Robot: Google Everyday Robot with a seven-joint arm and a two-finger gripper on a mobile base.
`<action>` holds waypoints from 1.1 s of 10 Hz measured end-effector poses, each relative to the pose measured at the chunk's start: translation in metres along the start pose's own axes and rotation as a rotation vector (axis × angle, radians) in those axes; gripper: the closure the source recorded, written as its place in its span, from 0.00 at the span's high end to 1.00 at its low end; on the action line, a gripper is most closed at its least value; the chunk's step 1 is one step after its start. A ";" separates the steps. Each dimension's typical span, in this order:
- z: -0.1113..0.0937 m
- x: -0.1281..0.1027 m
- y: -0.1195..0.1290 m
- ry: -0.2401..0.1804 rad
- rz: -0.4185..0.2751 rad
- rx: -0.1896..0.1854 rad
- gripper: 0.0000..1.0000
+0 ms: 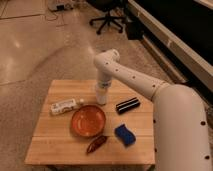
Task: Place the ceramic cup in the ceramic bowl
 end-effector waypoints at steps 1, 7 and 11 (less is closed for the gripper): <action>-0.013 0.004 0.000 0.018 -0.005 -0.018 0.00; -0.080 0.028 -0.082 0.120 -0.130 -0.006 0.00; -0.073 0.048 -0.133 0.137 -0.265 -0.025 0.04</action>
